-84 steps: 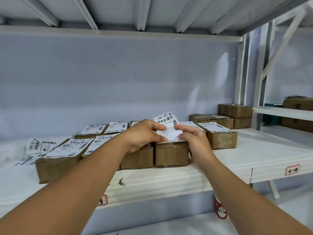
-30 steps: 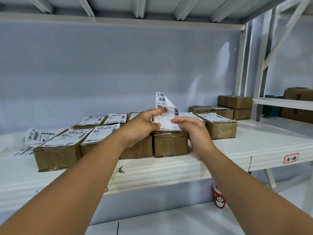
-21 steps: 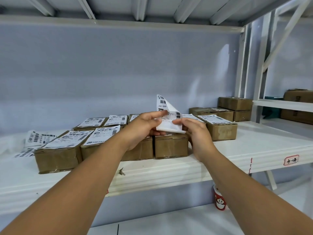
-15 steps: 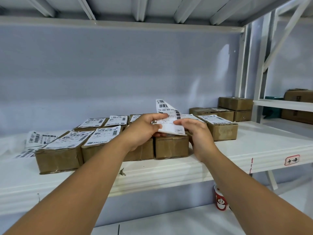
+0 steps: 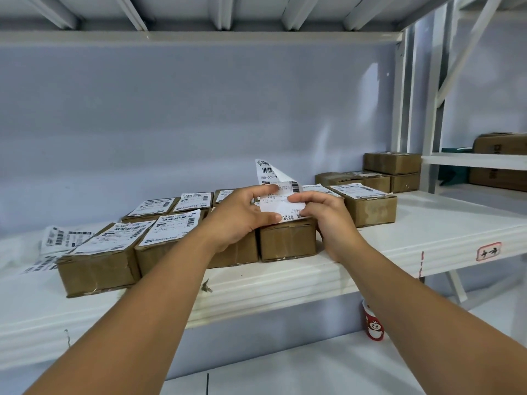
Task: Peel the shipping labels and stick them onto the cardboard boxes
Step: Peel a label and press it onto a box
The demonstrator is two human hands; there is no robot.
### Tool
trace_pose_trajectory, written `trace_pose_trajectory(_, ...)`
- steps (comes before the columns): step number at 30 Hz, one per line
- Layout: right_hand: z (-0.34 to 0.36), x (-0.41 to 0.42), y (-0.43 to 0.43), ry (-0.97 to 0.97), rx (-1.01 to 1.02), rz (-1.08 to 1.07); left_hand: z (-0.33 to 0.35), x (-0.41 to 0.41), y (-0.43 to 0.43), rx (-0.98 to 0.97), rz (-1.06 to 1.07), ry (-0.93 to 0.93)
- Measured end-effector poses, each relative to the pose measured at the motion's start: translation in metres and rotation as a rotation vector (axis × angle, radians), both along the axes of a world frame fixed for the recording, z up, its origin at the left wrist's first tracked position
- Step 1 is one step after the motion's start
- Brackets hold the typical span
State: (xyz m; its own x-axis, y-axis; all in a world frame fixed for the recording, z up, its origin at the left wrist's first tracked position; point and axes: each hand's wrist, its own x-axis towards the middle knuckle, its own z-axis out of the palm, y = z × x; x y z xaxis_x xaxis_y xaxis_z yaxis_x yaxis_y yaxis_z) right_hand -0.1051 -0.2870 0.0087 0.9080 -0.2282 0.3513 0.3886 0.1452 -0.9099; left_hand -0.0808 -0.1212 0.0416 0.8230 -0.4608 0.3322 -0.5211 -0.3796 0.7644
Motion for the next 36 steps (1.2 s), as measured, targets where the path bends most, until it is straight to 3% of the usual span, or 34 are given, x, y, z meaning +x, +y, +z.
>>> trace_pose_trajectory(9, -0.001, 0.000, 0.001, -0.037, -0.108, -0.061, 0.000, -0.001, -0.001, 0.022, 0.009, -0.043)
trace_pose_trajectory(22, -0.007, 0.006, 0.004, -0.119, -0.435, -0.127, 0.008, 0.004, 0.000, 0.186, -0.029, -0.068)
trace_pose_trajectory(36, -0.008, 0.015, 0.002, 0.017, -0.462, -0.088, 0.018, 0.013, -0.003, 0.299, -0.019, 0.008)
